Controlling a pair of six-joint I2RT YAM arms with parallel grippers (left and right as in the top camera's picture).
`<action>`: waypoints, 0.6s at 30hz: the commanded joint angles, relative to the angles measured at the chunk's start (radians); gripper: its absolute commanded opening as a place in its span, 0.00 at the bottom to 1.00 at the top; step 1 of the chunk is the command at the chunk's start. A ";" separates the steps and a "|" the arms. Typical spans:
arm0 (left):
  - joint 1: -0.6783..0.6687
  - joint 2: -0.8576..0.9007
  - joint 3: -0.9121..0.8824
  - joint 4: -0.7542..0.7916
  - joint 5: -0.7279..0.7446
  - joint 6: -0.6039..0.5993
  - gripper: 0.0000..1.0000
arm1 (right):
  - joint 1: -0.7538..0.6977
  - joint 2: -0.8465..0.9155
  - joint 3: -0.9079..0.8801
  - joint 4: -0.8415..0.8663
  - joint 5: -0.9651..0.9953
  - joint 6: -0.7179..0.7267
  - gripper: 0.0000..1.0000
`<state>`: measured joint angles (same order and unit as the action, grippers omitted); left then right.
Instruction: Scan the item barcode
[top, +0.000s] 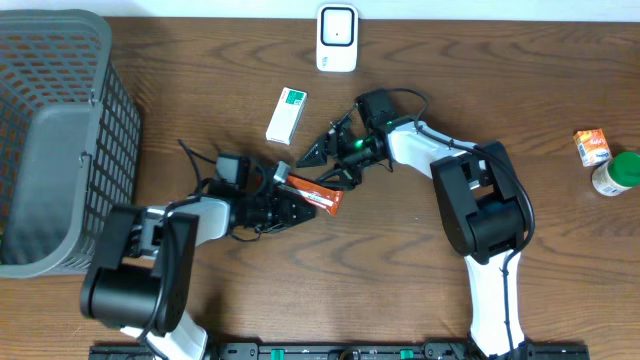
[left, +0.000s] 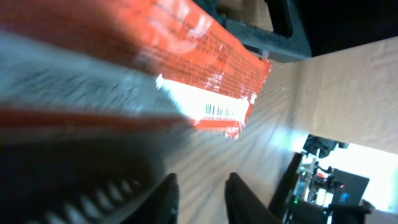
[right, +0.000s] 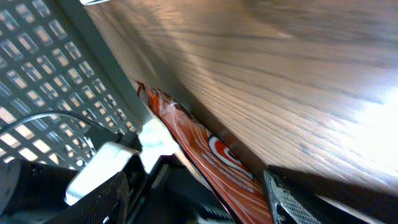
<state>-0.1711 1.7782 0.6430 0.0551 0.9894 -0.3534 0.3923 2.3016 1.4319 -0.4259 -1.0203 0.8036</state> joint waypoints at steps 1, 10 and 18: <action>0.039 -0.085 -0.004 -0.040 -0.010 0.046 0.30 | -0.045 0.225 -0.156 -0.061 0.677 0.011 0.73; 0.063 -0.147 -0.004 -0.104 -0.274 0.013 0.38 | -0.144 0.161 -0.156 -0.081 0.655 -0.072 0.83; 0.063 -0.145 -0.004 -0.175 -0.445 -0.043 0.24 | -0.191 -0.081 -0.156 -0.264 0.931 -0.129 0.81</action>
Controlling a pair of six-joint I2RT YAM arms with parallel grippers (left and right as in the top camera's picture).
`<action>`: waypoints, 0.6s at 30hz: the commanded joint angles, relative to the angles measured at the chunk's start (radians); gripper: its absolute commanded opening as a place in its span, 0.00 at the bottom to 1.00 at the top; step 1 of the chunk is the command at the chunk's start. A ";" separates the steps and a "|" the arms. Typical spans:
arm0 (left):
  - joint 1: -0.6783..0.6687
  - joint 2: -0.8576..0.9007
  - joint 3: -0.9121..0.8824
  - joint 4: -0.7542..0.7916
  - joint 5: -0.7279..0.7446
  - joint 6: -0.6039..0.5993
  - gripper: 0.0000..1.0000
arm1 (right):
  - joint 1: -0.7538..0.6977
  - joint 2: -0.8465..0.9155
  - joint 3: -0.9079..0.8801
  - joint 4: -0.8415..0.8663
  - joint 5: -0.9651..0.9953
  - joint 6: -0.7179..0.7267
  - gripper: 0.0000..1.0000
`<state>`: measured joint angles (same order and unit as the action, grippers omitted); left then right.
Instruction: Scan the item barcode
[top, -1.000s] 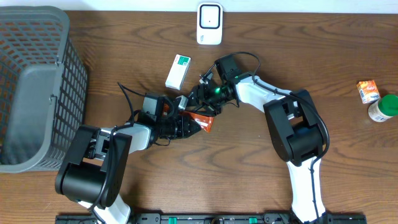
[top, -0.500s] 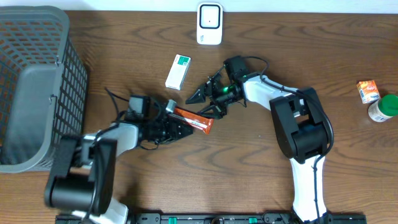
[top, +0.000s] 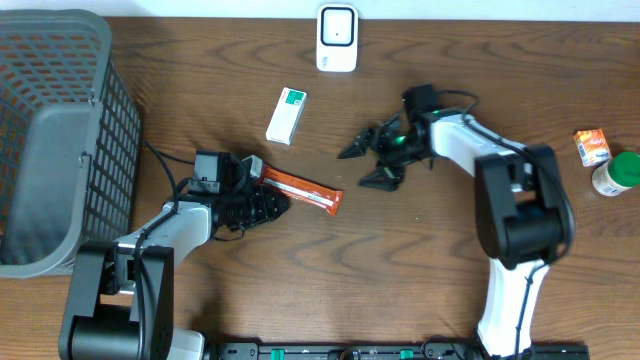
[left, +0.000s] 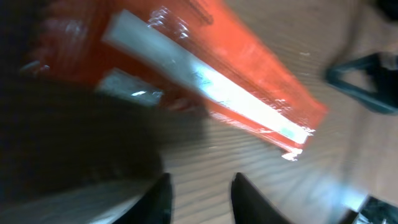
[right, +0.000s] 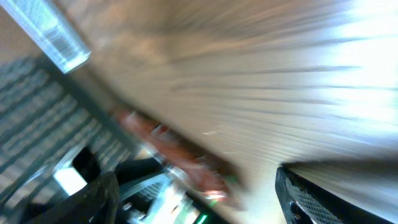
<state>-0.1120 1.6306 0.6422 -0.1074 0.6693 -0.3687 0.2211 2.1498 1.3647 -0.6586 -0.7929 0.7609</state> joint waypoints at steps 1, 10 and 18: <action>0.004 0.002 -0.003 -0.015 -0.163 -0.039 0.19 | -0.021 0.034 -0.089 -0.048 0.706 -0.090 0.81; 0.004 0.051 -0.003 0.087 -0.236 -0.093 0.36 | -0.019 -0.082 -0.089 -0.199 0.636 -0.090 0.88; 0.004 0.179 -0.003 0.277 -0.142 -0.145 0.36 | 0.005 -0.082 -0.098 -0.231 0.618 -0.096 0.84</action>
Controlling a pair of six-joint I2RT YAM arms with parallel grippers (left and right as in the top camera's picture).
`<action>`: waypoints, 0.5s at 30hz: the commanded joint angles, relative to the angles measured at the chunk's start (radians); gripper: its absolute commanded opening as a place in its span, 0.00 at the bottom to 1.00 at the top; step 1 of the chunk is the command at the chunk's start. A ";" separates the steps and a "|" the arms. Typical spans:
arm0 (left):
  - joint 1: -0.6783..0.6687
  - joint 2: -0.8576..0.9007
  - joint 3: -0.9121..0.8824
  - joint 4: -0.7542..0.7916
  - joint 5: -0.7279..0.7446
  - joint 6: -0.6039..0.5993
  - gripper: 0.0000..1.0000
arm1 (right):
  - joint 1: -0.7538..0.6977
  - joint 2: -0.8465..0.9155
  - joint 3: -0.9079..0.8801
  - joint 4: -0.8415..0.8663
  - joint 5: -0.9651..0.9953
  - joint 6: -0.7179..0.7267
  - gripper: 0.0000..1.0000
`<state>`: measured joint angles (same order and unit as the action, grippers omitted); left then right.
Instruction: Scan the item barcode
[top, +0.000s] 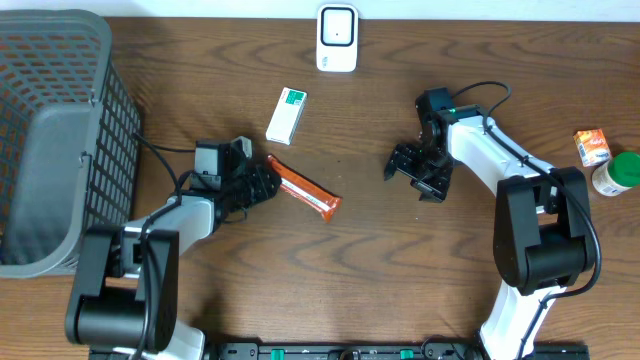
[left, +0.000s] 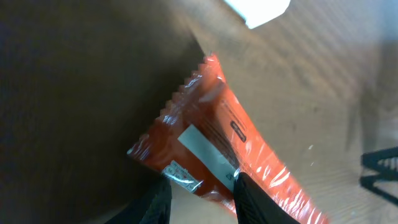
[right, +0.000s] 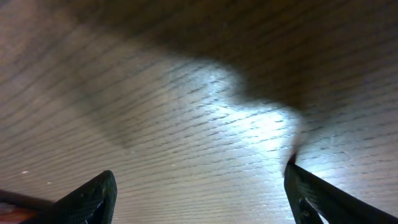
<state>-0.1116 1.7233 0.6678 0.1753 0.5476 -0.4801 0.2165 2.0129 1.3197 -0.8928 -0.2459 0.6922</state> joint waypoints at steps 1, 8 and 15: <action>0.004 0.096 -0.029 0.013 -0.011 -0.041 0.36 | 0.012 0.055 -0.053 0.003 0.070 -0.029 0.84; -0.020 0.129 -0.028 0.113 0.019 -0.067 0.36 | 0.042 0.055 -0.053 0.033 0.031 -0.150 0.85; -0.083 0.130 -0.028 0.182 0.018 -0.100 0.37 | 0.072 0.055 -0.053 0.053 0.015 -0.172 0.86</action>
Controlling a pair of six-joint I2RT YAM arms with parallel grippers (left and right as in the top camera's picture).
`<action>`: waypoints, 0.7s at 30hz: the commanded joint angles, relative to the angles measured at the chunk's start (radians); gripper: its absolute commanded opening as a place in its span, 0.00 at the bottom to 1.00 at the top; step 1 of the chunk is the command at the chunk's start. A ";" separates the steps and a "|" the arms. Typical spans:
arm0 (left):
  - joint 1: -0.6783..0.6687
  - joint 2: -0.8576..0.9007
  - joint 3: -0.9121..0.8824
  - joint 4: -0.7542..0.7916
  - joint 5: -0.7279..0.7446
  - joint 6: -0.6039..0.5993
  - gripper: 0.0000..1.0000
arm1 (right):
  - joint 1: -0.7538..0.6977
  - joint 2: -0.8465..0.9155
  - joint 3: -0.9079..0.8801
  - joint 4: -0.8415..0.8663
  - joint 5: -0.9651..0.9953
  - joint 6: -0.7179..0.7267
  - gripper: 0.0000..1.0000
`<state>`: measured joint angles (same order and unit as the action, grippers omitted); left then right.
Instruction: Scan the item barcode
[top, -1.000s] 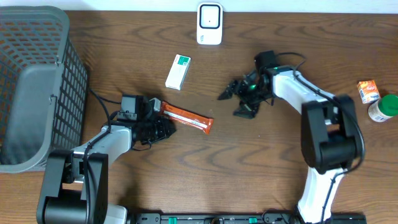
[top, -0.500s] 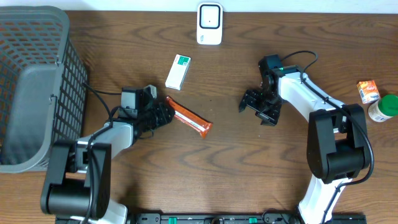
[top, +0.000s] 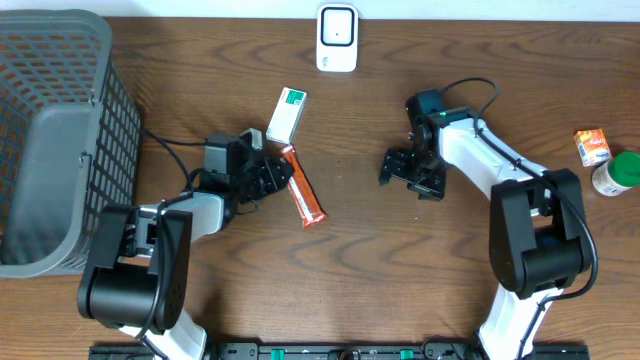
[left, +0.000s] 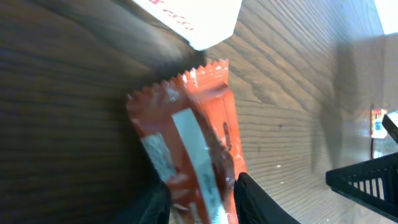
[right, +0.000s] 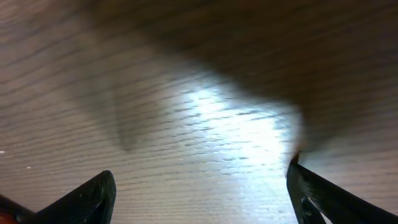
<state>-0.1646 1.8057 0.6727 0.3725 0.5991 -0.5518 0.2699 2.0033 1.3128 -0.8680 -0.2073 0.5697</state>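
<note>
An orange snack bar lies on the wooden table, running from back to front, just below a white and green box. My left gripper is at the bar's back end. In the left wrist view the crinkled wrapper fills the gap between the two fingertips, so the gripper is shut on it. The white scanner stands at the table's back edge. My right gripper hovers right of centre, wide open over bare wood.
A grey mesh basket takes up the left side. A small orange box and a green-capped bottle stand at the far right. The white and green box's corner sits just beyond the wrapper's end.
The bar has swung from a slant toward the right to nearly straight back-to-front. My left gripper has shifted slightly right and back. The right gripper stays open in almost the same spot.
Both grippers were first at the bar, the left on its near-left end and the right at its other end. The right one was then open and apart from the bar, and later farther right. The left kept the bar, moved it left, and now it has turned.
</note>
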 joint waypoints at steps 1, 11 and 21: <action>-0.041 0.048 -0.033 -0.002 -0.034 -0.030 0.37 | 0.019 0.065 -0.046 0.034 -0.044 -0.056 0.86; -0.060 0.048 -0.033 0.039 -0.023 -0.065 0.37 | 0.020 0.065 -0.046 0.063 -0.108 -0.074 0.84; -0.141 0.049 -0.032 0.150 0.050 -0.120 0.37 | 0.019 0.065 -0.046 0.083 -0.108 -0.074 0.83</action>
<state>-0.2855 1.8439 0.6529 0.5171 0.6262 -0.6487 0.2794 2.0018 1.3117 -0.7963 -0.3103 0.5163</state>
